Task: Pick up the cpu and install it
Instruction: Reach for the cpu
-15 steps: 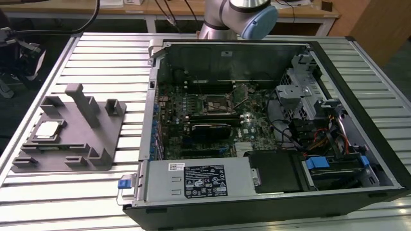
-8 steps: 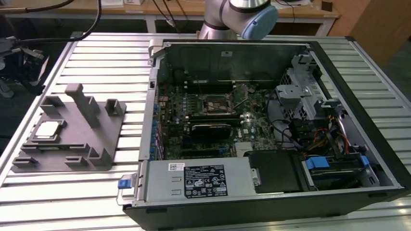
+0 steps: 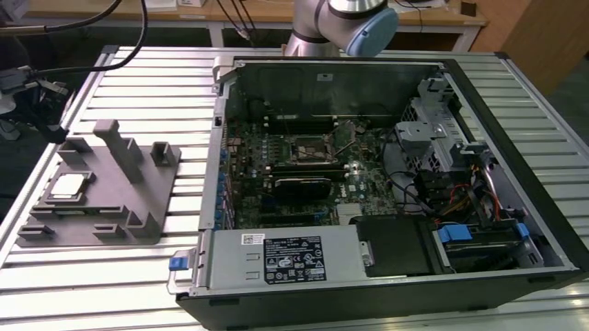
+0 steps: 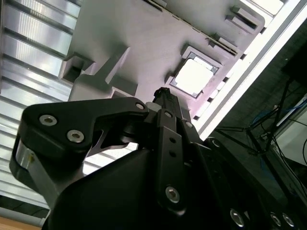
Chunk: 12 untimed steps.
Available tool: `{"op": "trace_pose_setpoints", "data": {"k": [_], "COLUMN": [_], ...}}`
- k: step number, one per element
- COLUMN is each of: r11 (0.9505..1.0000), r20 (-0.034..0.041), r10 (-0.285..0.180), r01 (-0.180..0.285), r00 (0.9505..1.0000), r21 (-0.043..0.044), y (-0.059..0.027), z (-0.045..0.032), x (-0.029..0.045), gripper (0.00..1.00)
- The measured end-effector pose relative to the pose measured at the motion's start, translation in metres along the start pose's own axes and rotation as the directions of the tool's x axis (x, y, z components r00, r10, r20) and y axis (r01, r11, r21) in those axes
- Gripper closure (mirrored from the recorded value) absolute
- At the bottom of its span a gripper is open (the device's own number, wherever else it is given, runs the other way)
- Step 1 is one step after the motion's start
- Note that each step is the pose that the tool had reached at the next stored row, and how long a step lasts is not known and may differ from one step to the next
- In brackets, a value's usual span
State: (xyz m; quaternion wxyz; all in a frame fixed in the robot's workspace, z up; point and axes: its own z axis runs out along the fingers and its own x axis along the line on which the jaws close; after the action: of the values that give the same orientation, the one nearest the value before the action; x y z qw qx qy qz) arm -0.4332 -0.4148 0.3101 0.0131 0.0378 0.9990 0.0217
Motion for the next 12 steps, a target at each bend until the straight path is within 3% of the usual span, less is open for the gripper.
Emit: {"op": "trace_pose_setpoints", "data": {"k": [12], "r11": [1.0], "r20": [-0.0001], "r10": [0.0], "r01": [0.0], "r00": [1.0], "r21": [0.0001], "y": [-0.001], "z": [0.0046], "x": [0.0042], "gripper": [0.89]}}
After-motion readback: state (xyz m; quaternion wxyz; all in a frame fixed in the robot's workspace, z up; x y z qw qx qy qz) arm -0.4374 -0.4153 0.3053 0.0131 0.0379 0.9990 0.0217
